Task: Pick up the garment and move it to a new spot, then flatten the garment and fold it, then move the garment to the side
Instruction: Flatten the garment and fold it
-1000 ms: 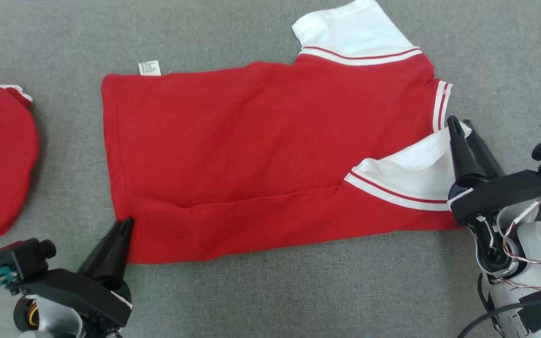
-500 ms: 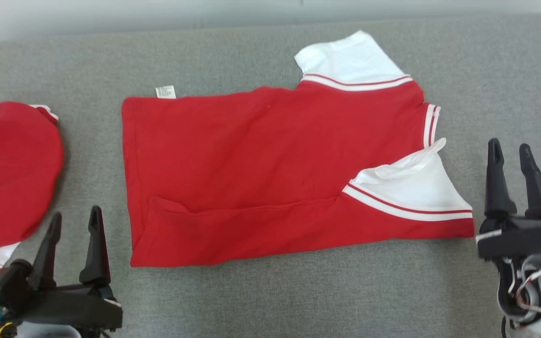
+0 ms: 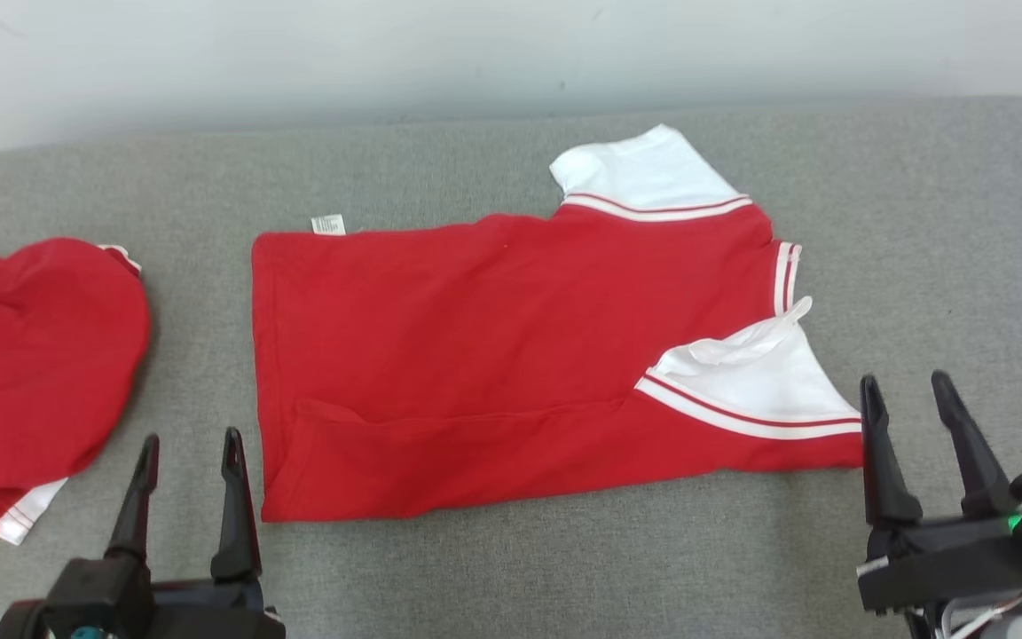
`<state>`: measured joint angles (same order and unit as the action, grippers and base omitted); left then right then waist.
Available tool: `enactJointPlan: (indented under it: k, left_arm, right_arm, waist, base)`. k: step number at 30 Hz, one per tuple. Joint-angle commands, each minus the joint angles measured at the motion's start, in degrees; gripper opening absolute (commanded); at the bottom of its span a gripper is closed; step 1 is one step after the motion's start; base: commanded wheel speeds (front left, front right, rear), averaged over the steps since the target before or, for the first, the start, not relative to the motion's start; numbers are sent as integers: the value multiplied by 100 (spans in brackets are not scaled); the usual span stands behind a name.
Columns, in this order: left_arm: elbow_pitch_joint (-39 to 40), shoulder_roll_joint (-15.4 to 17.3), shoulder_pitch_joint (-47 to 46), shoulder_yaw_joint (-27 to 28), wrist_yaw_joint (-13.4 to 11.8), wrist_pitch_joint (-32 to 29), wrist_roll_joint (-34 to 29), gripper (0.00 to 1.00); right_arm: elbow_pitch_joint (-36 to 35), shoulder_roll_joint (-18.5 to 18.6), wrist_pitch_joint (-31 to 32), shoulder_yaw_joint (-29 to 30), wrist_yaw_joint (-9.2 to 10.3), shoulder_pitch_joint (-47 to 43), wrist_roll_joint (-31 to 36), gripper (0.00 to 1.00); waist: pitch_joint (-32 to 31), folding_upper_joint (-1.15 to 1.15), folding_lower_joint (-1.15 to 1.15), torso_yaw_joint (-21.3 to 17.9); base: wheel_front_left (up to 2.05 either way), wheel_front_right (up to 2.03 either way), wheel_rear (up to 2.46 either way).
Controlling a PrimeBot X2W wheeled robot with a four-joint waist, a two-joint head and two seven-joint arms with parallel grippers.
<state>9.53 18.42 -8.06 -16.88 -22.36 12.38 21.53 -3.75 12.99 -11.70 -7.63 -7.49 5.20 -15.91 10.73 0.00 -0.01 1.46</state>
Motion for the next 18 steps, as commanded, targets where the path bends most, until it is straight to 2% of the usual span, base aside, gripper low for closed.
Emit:
enactJointPlan:
  k: [1, 7, 13, 18]
  left_arm:
    - [-122, -7, 123, -3, -45, 87, -83, 100]
    - [-354, -66, 134, -34, 66, 196, -96, 100]
    - [-697, -175, -48, 148, 400, 272, 32, 100]
    - [-782, -324, -87, 415, 678, 283, -156, 100]
  right_arm:
    - [-62, -28, 49, -15, 0, -177, 92, 100]
    - [-150, -108, 146, 26, 0, -425, 190, 100]
    - [-190, -169, 179, 16, 0, -487, 239, 100]
    - [-181, -191, 168, 15, 0, -492, 295, 100]
  waist:
    - [-150, 0, 1, -13]
    - [-296, 0, 1, 0]
    - [-364, 0, 1, 16]
    - [-391, 0, 1, 28]
  base:
    - [0, 0, 0]
    - [0, 0, 0]
    - [0, 0, 0]
    - [0, 0, 0]
